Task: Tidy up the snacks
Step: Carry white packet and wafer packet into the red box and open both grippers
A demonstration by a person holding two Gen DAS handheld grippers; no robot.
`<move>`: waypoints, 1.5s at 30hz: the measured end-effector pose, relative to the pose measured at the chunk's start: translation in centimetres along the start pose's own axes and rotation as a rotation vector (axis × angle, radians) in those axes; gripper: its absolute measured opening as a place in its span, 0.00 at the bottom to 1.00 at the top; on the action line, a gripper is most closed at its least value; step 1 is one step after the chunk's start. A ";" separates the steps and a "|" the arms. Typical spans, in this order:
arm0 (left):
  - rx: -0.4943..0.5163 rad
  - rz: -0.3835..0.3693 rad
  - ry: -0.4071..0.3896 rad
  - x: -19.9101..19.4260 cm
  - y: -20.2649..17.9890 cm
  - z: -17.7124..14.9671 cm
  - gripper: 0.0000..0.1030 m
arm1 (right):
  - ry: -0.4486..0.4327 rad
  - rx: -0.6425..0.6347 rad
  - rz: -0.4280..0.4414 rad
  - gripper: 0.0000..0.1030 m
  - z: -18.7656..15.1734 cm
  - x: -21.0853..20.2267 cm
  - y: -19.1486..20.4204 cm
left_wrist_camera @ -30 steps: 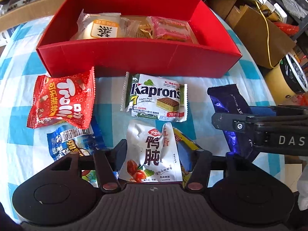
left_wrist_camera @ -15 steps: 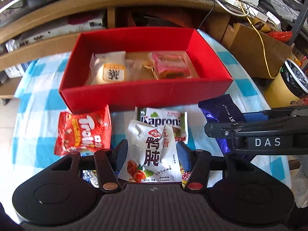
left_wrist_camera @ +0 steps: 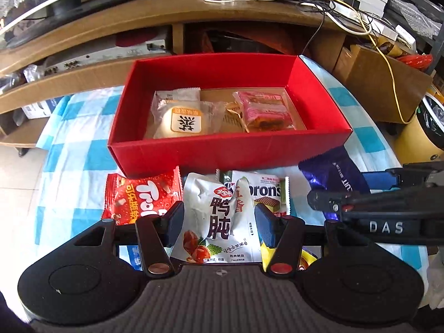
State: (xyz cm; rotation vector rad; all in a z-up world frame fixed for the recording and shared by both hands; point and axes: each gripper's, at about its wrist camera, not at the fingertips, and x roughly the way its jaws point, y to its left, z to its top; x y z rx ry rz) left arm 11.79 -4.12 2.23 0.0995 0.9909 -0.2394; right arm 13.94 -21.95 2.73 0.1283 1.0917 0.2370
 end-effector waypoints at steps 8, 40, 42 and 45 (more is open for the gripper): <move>0.010 0.032 -0.015 0.1 0.0 0.4 0.60 | -0.005 -0.004 0.001 0.69 0.2 -0.1 0.3; -0.029 0.133 -0.192 1.4 0.5 8.8 0.59 | -0.157 0.048 -0.041 0.69 9.6 0.8 -0.2; -0.037 0.132 -0.187 2.2 0.7 9.3 0.59 | -0.150 0.054 -0.041 0.69 10.2 1.6 -0.5; -0.048 0.131 -0.171 3.5 1.0 10.0 0.59 | -0.134 0.058 -0.046 0.69 10.9 3.0 -0.9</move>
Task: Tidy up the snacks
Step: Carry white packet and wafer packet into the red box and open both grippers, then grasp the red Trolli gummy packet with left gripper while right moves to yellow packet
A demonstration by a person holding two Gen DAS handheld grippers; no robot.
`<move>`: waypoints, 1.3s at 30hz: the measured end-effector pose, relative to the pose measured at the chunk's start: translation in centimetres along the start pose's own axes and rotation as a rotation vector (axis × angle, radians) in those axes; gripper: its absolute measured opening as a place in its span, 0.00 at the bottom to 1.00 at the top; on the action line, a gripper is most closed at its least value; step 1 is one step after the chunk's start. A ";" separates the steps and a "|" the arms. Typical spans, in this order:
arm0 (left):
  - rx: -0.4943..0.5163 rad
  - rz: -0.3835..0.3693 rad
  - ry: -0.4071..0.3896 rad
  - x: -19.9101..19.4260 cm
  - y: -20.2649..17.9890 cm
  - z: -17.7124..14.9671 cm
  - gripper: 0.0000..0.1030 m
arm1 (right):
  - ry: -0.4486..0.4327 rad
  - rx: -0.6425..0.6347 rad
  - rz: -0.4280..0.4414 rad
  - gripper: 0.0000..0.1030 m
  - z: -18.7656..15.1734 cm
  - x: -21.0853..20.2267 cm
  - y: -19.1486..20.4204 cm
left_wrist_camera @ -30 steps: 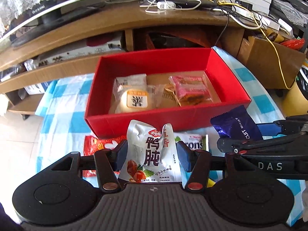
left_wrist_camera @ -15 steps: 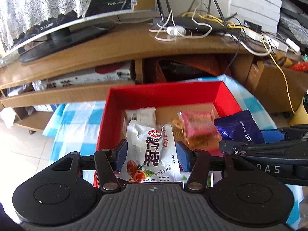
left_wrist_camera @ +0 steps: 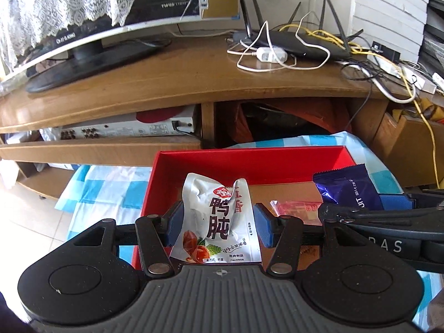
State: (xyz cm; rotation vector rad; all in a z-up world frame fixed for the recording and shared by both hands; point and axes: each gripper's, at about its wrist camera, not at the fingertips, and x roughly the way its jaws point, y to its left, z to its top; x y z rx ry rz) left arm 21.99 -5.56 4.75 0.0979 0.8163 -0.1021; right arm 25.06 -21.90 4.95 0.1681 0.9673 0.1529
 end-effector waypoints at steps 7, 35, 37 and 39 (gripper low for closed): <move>-0.027 -0.006 0.052 3.1 0.3 0.0 0.59 | 0.031 0.003 -0.008 0.69 0.3 3.1 -0.5; -0.042 0.006 0.096 4.5 0.6 -0.1 0.79 | 0.056 0.015 -0.043 0.70 0.0 5.0 -1.2; -0.041 0.003 0.088 4.3 0.6 0.0 0.80 | 0.054 0.016 -0.043 0.70 0.1 5.0 -1.3; -0.042 0.003 0.081 4.0 0.5 0.0 0.80 | 0.049 0.022 -0.039 0.70 0.1 4.9 -1.4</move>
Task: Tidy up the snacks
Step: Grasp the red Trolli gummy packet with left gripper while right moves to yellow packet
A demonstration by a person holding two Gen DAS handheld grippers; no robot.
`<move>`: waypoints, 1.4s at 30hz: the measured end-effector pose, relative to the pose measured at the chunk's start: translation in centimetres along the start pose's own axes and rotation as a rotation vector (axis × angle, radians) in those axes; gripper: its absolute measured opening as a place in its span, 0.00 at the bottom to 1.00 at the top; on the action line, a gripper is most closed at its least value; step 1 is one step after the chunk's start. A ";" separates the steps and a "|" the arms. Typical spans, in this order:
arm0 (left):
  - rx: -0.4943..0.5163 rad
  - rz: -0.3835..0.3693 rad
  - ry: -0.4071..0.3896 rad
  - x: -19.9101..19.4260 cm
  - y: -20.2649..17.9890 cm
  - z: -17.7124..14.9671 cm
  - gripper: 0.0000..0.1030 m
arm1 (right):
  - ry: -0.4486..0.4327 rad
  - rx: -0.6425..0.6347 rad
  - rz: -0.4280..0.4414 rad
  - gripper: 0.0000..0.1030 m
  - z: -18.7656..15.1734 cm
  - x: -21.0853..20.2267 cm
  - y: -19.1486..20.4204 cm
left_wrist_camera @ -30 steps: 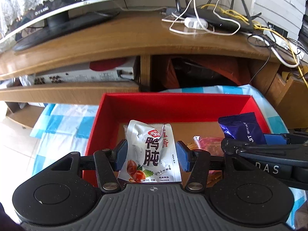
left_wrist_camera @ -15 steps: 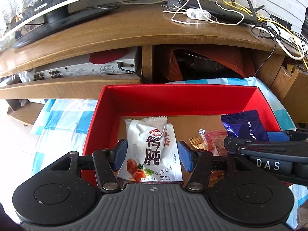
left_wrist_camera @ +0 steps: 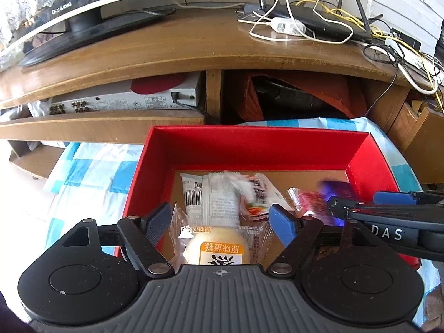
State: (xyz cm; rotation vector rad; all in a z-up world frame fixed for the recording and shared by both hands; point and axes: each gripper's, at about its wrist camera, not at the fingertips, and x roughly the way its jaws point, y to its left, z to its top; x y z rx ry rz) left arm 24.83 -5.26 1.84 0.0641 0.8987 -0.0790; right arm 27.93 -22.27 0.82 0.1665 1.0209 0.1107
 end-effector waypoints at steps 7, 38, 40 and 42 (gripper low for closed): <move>-0.013 -0.006 -0.008 -0.5 0.2 0.1 0.82 | -0.012 0.005 0.001 0.73 0.1 -0.5 -0.1; -0.165 -0.029 0.084 -6.8 7.1 -7.1 0.86 | 0.066 -0.194 0.158 0.74 -8.0 -7.0 6.4; -0.170 -0.035 0.088 -6.7 7.6 -7.3 0.87 | 0.080 -0.202 0.162 0.75 -8.5 -7.0 6.6; -0.171 -0.037 0.092 -6.3 8.1 -7.2 0.87 | 0.093 -0.202 0.164 0.75 -9.0 -7.1 6.6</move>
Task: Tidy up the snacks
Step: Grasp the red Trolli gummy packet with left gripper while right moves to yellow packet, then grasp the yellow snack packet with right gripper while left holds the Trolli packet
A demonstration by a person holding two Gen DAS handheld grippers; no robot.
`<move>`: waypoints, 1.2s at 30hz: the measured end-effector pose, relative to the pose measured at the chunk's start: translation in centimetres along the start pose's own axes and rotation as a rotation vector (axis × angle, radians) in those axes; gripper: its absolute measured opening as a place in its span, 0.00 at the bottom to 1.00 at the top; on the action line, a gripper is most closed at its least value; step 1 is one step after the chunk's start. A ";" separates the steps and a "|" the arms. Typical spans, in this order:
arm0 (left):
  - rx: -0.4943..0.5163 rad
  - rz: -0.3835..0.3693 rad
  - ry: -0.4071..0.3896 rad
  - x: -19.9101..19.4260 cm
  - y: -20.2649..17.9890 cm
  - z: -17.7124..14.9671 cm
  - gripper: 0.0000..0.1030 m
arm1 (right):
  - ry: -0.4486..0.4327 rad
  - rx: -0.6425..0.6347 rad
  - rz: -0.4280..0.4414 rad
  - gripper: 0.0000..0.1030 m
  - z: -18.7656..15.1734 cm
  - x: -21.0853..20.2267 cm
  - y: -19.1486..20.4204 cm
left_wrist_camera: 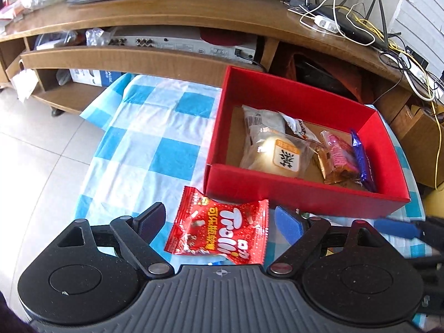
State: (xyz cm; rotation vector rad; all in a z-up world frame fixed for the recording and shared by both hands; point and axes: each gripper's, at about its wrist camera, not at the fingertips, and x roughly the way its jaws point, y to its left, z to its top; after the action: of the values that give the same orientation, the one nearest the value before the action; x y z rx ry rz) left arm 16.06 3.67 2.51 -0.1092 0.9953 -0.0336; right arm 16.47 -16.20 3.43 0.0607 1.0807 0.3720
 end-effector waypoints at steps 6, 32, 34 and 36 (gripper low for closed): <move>-0.024 -0.016 0.043 2.2 0.8 0.6 0.88 | 0.024 -0.002 0.008 0.75 -0.3 0.4 0.2; 0.011 0.004 0.122 5.3 -0.3 -0.2 0.82 | 0.088 -0.006 0.035 0.77 -1.1 1.5 -0.1; 0.018 -0.004 0.115 4.6 -0.3 -0.5 0.78 | 0.088 -0.010 0.032 0.77 -1.4 1.3 0.0; 0.022 -0.018 0.109 3.7 -0.2 -0.8 0.72 | 0.088 -0.009 0.033 0.77 -1.7 1.1 0.1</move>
State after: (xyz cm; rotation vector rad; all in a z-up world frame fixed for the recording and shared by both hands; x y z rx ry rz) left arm 17.40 3.11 -1.02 -0.0974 1.1026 -0.0677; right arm 15.37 -15.96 1.72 0.0545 1.1657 0.4118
